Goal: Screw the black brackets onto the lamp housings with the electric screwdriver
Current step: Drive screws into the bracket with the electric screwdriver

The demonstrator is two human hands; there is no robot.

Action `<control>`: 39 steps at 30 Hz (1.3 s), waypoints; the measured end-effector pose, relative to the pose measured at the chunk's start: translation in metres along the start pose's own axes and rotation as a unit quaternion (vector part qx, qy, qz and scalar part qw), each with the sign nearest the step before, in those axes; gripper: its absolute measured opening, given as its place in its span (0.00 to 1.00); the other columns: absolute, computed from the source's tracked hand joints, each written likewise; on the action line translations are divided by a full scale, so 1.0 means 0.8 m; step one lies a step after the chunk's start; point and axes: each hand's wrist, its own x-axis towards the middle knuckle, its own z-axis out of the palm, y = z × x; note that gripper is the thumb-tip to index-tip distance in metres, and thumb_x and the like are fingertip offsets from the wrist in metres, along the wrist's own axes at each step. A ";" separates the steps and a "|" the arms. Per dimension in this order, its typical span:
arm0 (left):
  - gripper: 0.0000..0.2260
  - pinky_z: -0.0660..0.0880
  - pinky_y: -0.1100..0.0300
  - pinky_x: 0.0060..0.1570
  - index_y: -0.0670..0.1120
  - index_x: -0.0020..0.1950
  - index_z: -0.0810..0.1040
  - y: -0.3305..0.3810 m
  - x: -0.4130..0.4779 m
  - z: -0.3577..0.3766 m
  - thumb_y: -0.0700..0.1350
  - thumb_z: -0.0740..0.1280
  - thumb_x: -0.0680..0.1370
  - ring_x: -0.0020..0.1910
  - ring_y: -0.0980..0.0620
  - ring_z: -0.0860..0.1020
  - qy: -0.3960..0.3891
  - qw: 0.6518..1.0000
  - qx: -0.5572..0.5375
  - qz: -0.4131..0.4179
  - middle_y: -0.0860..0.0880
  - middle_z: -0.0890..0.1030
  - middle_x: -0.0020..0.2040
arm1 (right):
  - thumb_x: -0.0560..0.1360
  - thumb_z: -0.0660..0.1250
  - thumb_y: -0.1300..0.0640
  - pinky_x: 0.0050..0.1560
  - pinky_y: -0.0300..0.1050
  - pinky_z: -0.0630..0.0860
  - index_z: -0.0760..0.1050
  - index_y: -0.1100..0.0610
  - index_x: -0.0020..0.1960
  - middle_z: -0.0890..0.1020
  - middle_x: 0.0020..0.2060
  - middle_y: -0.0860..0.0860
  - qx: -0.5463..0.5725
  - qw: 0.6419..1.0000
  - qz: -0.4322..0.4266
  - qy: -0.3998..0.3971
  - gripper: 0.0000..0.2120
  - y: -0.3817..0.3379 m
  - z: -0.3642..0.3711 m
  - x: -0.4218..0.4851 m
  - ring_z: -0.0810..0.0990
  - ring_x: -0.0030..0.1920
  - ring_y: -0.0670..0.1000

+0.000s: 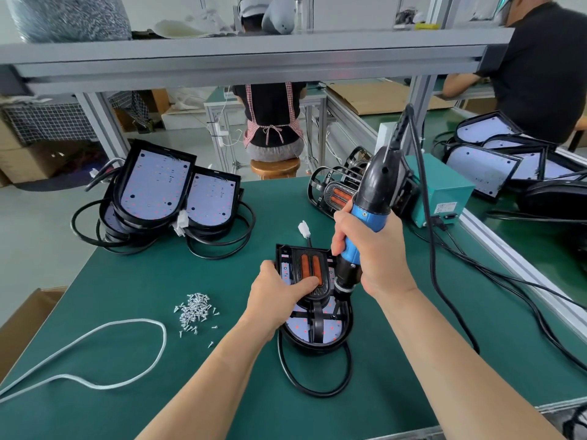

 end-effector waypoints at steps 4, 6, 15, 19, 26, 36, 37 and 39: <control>0.26 0.80 0.53 0.45 0.46 0.56 0.72 0.003 0.001 0.000 0.56 0.79 0.67 0.49 0.48 0.82 -0.004 1.000 0.006 0.002 0.49 0.82 0.50 | 0.72 0.68 0.63 0.37 0.42 0.74 0.76 0.55 0.43 0.73 0.24 0.54 0.043 0.999 0.022 -0.025 0.04 -0.004 -0.004 0.001 0.71 0.27 0.53; 0.26 0.81 0.51 0.47 0.45 0.56 0.73 0.002 0.001 -0.001 0.56 0.79 0.67 0.49 0.47 0.82 -0.010 1.000 0.004 0.000 0.48 0.82 0.51 | 0.73 0.68 0.64 0.37 0.44 0.74 0.76 0.54 0.43 0.73 0.25 0.54 0.053 0.998 0.025 -0.032 0.05 -0.007 -0.006 0.000 0.71 0.27 0.54; 0.28 0.80 0.52 0.48 0.47 0.55 0.72 -0.001 0.004 -0.004 0.58 0.79 0.65 0.49 0.49 0.81 -0.013 1.000 -0.001 -0.007 0.49 0.82 0.51 | 0.69 0.71 0.60 0.36 0.46 0.72 0.77 0.53 0.42 0.73 0.26 0.54 0.070 0.996 -0.013 -0.056 0.04 -0.027 -0.017 0.010 0.71 0.26 0.55; 0.30 0.79 0.49 0.54 0.47 0.56 0.72 -0.001 0.003 -0.005 0.59 0.79 0.63 0.51 0.49 0.81 -0.017 1.000 0.001 -0.013 0.49 0.81 0.52 | 0.71 0.72 0.60 0.35 0.43 0.73 0.76 0.52 0.42 0.73 0.28 0.52 0.160 0.987 0.000 0.022 0.05 -0.035 -0.032 0.024 0.71 0.27 0.51; 0.27 0.75 0.60 0.43 0.47 0.57 0.73 0.003 -0.004 -0.005 0.60 0.78 0.67 0.50 0.54 0.80 0.004 1.000 0.024 -0.002 0.52 0.81 0.52 | 0.77 0.71 0.49 0.34 0.36 0.76 0.71 0.58 0.51 0.76 0.37 0.49 0.468 0.840 0.148 0.230 0.15 0.032 -0.084 -0.001 0.74 0.30 0.43; 0.20 0.77 0.51 0.52 0.47 0.53 0.78 0.000 -0.010 -0.052 0.63 0.64 0.77 0.50 0.47 0.81 0.047 0.994 0.094 0.007 0.49 0.82 0.50 | 0.76 0.73 0.46 0.38 0.37 0.76 0.70 0.60 0.51 0.75 0.36 0.50 0.509 0.791 0.190 0.282 0.19 0.083 -0.109 -0.017 0.74 0.32 0.44; 0.15 0.78 0.51 0.48 0.47 0.47 0.80 -0.002 -0.010 -0.069 0.59 0.65 0.77 0.44 0.47 0.81 0.062 0.992 0.110 0.017 0.50 0.83 0.43 | 0.76 0.73 0.46 0.38 0.37 0.76 0.70 0.60 0.51 0.75 0.37 0.49 0.505 0.794 0.191 0.280 0.19 0.084 -0.109 -0.017 0.74 0.32 0.44; 0.09 0.76 0.54 0.38 0.48 0.38 0.79 -0.011 -0.015 -0.106 0.50 0.69 0.76 0.33 0.50 0.76 0.069 0.988 0.139 0.024 0.52 0.81 0.32 | 0.76 0.73 0.46 0.37 0.37 0.76 0.70 0.60 0.51 0.75 0.37 0.49 0.497 0.799 0.194 0.276 0.19 0.084 -0.108 -0.017 0.74 0.32 0.44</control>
